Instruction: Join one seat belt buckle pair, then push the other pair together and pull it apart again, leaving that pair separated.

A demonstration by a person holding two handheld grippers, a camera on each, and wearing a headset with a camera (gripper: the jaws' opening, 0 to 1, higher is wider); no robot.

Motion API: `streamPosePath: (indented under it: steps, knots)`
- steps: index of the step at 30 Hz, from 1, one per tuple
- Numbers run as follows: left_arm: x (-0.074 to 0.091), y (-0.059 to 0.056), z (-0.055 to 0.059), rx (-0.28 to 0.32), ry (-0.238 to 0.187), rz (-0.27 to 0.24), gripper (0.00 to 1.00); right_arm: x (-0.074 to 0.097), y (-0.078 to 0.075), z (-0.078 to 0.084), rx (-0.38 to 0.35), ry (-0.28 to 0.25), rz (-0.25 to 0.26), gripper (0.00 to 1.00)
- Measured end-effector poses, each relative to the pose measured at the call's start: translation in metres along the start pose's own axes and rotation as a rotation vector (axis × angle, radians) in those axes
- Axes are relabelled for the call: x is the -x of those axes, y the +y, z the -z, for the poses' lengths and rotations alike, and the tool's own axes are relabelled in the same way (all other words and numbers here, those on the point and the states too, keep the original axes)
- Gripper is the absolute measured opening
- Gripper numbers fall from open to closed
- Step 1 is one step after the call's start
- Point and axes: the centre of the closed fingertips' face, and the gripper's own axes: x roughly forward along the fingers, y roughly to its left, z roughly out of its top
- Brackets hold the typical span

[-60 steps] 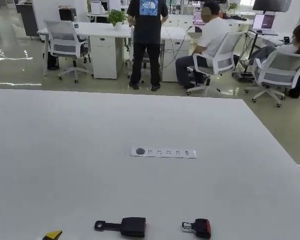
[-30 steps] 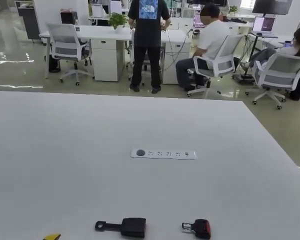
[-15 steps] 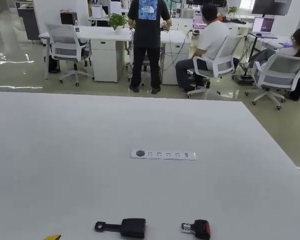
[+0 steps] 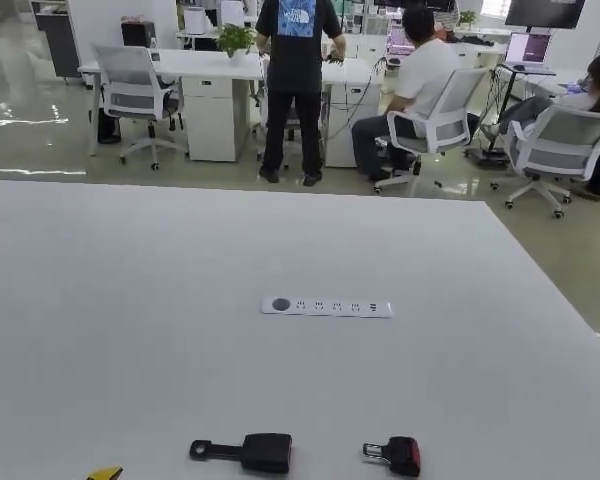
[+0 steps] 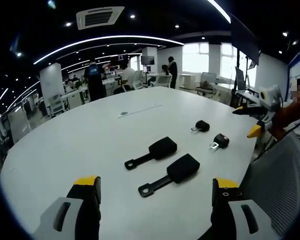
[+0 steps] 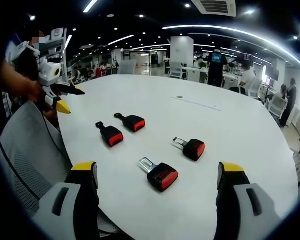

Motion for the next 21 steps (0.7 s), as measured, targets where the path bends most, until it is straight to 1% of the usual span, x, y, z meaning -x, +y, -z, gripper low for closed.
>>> streamPosePath:
  steps: [3,6,11,17,21]
  knots:
    - [-0.0006,0.0009,0.0012,0.002,0.0,0.001,0.94,0.0004,0.0,-0.0009,-0.002,-0.001,0.002,0.99]
    - [-0.0023,0.0035,0.0052,0.002,0.004,0.002,0.94,0.0007,0.0,-0.0006,-0.002,0.001,0.002,0.99]
    - [-0.0037,0.0045,0.0071,0.003,0.005,0.004,0.94,0.0006,-0.0002,0.0002,-0.003,0.003,0.002,0.99]
    - [-0.0063,0.0042,0.0083,0.004,0.009,0.008,0.93,-0.0003,-0.0011,0.002,-0.002,0.008,0.001,0.99]
    - [-0.0074,0.0027,0.0069,0.005,0.011,0.01,0.93,-0.0015,-0.0024,0.0023,-0.004,0.01,0.001,0.99]
